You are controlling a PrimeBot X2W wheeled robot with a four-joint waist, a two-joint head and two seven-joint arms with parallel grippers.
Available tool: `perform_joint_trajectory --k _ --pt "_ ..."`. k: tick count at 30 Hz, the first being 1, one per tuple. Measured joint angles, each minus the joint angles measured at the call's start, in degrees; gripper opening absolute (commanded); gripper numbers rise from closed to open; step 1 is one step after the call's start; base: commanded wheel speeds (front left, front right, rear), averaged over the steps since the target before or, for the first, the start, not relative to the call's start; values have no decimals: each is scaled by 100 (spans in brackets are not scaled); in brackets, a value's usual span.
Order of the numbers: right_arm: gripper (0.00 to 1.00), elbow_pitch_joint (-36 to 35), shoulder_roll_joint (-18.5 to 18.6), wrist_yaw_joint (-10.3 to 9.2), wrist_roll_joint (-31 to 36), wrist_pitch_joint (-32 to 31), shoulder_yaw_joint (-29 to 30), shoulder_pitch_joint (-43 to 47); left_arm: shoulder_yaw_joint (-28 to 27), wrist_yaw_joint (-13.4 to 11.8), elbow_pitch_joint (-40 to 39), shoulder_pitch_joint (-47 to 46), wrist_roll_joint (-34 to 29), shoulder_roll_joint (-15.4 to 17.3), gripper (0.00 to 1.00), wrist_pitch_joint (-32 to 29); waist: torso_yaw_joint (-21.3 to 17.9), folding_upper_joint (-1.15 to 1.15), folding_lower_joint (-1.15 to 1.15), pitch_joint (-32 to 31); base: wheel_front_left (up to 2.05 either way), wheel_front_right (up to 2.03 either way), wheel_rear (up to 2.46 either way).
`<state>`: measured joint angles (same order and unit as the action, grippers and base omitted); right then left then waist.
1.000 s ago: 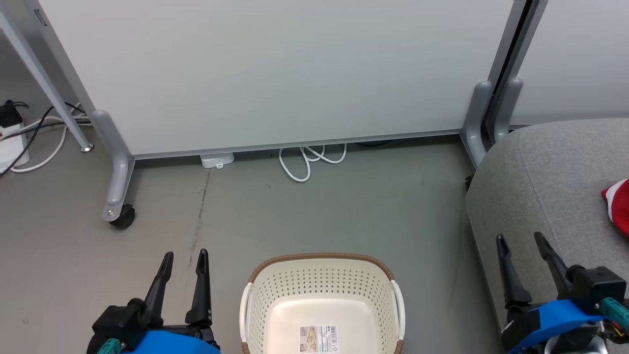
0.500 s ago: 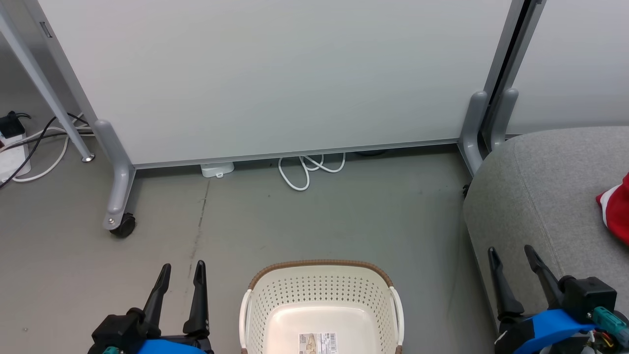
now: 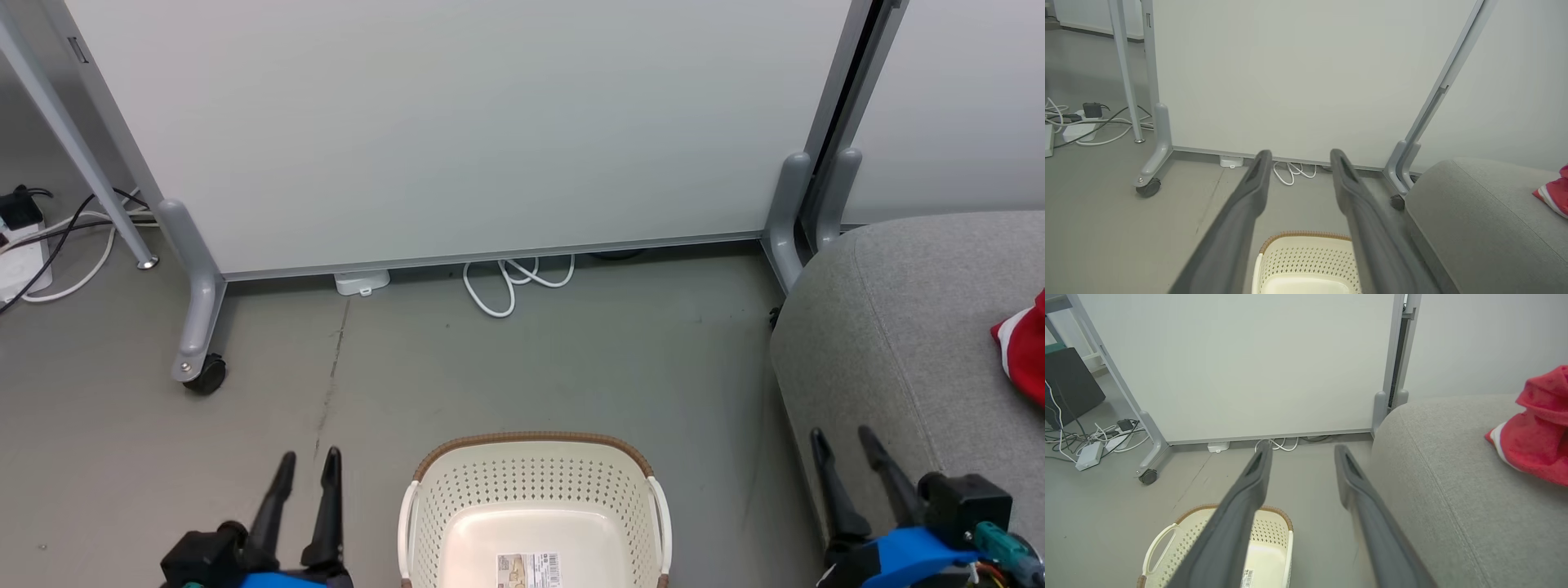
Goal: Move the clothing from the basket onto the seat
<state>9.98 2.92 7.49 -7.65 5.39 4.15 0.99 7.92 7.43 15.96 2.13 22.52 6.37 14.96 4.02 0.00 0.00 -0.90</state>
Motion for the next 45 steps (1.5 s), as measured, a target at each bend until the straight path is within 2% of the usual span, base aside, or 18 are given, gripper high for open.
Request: perform_joint_trajectory --k 6,27,45 --pt "0 311 -26 0 -100 -75 8 75 15 0 259 156 111 -68 0 -56 -4 0 0 1 0 0 0" --pt "0 342 -27 0 -2316 -349 56 5 -310 0 176 -4 1968 -108 0 -576 -73 0 0 20 0 0 0" --pt "0 349 -27 -1 -3838 -557 100 -196 -550 0 83 -180 3247 -138 0 -940 -130 0 0 35 0 0 0"
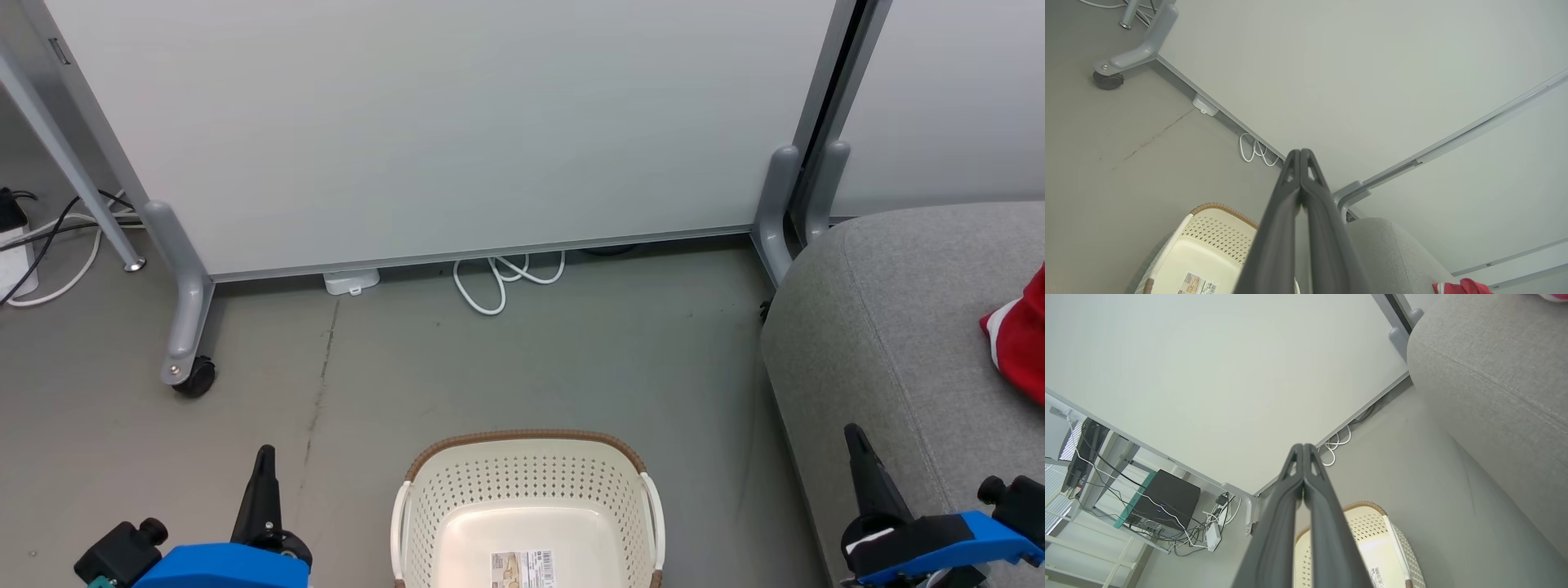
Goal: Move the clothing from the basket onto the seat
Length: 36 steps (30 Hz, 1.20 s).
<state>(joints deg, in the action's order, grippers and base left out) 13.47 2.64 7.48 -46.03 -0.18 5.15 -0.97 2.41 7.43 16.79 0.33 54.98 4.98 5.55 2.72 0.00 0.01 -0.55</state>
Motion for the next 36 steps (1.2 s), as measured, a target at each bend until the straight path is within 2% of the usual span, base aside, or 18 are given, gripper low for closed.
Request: perform_joint_trajectory --k 36 --pt "0 24 2 0 -2301 -314 70 -235 -401 0 -135 -308 1880 -82 0 -565 -111 0 0 30 0 0 0"
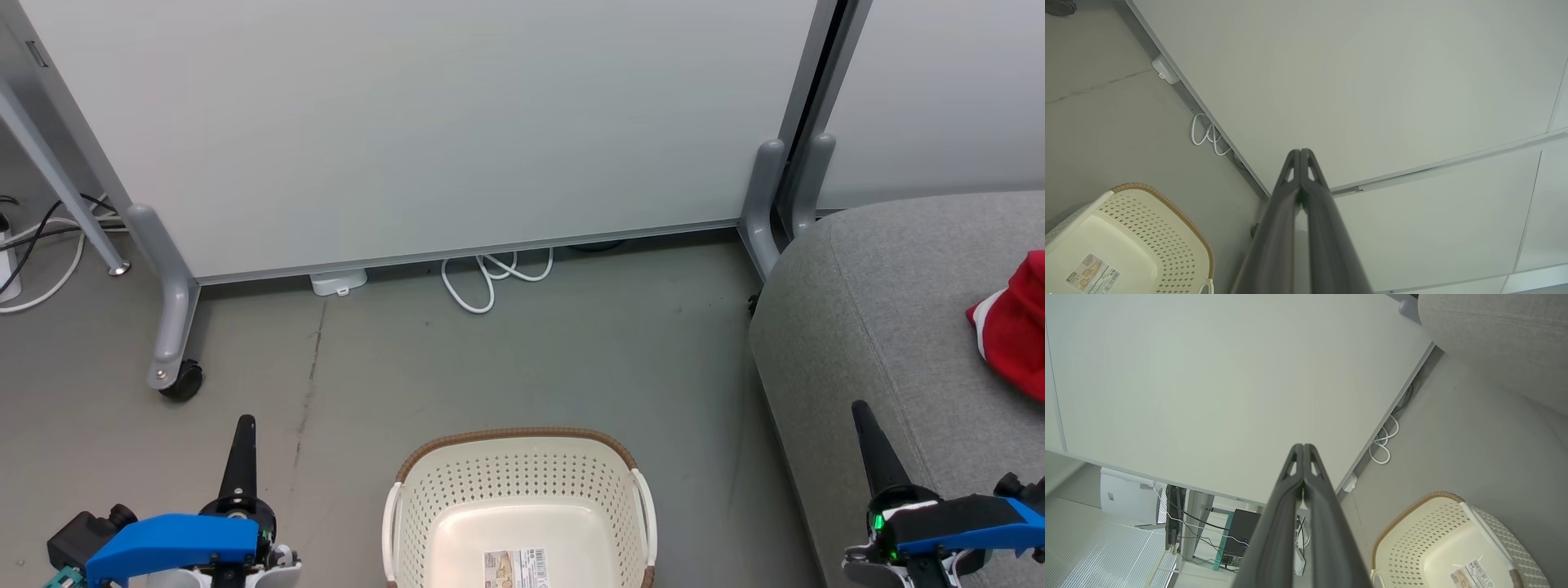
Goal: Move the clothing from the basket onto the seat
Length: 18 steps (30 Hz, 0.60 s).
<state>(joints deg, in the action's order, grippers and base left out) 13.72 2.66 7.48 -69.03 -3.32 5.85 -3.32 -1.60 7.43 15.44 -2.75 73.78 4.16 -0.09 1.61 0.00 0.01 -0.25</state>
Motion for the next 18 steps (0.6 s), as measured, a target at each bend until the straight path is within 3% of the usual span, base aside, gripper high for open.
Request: perform_joint_trajectory --k 18 --pt "0 9 2 0 -925 -122 23 -111 -174 0 -53 -122 757 -37 0 -238 -57 0 0 15 0 0 0"
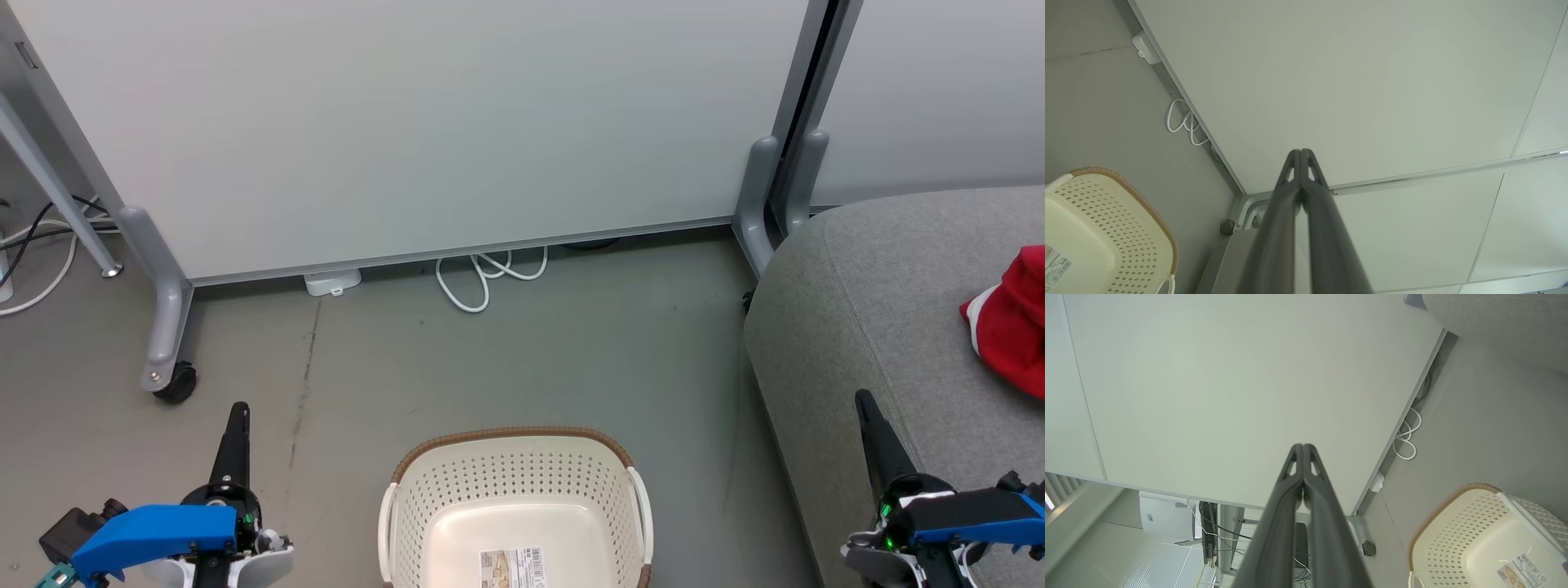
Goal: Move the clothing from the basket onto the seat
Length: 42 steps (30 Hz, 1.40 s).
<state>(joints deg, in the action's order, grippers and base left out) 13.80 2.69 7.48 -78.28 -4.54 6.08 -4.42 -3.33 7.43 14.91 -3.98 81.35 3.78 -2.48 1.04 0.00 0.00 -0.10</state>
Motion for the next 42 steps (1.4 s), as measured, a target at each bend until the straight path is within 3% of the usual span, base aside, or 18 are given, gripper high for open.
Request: perform_joint_trajectory --k 32,42 --pt "0 16 3 0 -1362 -193 41 -135 -264 0 -75 -181 1105 -54 0 -354 -102 0 0 27 0 0 0" --pt "0 18 3 0 -1405 -194 43 -147 -282 0 -79 -196 1143 -57 0 -376 -104 0 0 28 0 0 0"
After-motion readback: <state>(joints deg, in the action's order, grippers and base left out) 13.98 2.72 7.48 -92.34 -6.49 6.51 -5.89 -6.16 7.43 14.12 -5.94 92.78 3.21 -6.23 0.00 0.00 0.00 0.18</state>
